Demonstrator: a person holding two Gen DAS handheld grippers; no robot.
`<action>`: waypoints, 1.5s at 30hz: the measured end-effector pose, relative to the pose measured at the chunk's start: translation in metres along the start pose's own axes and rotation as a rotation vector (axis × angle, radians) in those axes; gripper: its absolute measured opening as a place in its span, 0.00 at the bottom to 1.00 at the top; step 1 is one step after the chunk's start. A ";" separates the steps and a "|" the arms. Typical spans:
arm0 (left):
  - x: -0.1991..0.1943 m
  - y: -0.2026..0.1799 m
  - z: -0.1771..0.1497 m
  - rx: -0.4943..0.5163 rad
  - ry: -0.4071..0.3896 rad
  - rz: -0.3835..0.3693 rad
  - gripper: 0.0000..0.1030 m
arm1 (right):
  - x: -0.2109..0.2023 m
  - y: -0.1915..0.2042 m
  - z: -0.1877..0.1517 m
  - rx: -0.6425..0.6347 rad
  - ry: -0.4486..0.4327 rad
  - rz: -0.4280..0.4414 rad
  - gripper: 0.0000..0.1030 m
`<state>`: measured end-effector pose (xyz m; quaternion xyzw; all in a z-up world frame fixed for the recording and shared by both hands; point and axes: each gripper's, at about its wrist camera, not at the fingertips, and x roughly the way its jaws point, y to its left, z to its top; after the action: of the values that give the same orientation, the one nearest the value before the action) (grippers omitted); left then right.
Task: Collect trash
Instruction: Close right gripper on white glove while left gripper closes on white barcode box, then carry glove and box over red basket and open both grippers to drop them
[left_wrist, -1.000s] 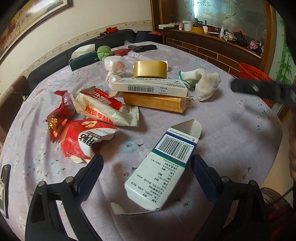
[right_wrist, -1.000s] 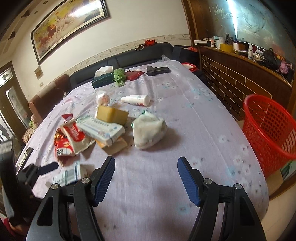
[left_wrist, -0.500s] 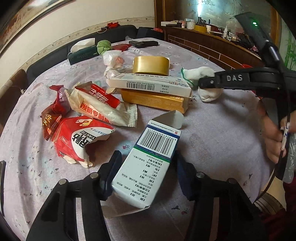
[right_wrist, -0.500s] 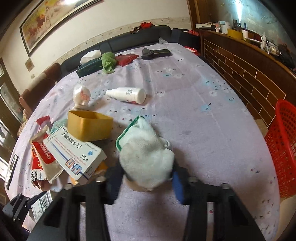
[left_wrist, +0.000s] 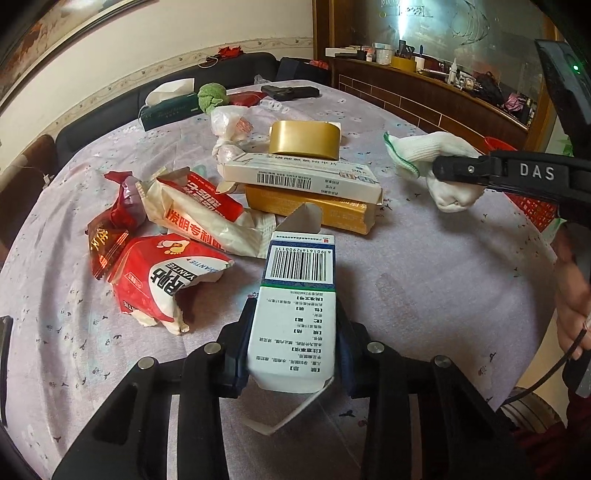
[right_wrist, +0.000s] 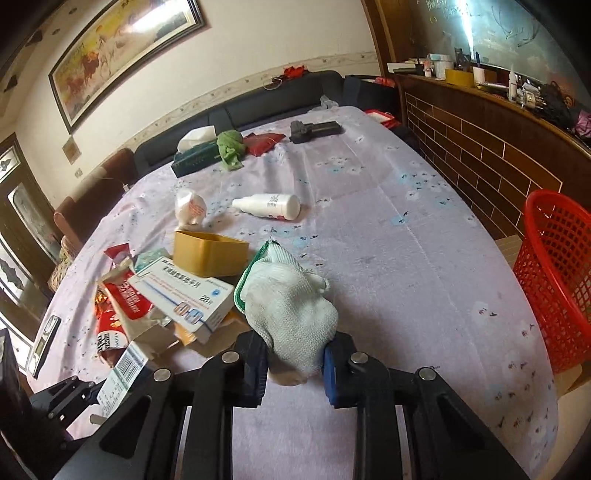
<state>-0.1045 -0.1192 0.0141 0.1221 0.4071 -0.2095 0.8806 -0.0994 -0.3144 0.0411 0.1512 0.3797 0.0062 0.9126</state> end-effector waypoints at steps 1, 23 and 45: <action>-0.001 0.000 0.000 0.000 -0.002 0.002 0.35 | -0.002 0.001 0.000 0.000 -0.004 0.001 0.24; -0.033 -0.016 0.028 0.027 -0.064 -0.053 0.32 | -0.058 -0.028 -0.009 0.065 -0.077 0.034 0.24; 0.009 -0.263 0.178 0.228 -0.066 -0.474 0.32 | -0.165 -0.247 0.004 0.437 -0.267 -0.210 0.26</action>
<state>-0.1042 -0.4227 0.1095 0.1151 0.3693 -0.4581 0.8003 -0.2392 -0.5721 0.0887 0.3039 0.2621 -0.1904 0.8959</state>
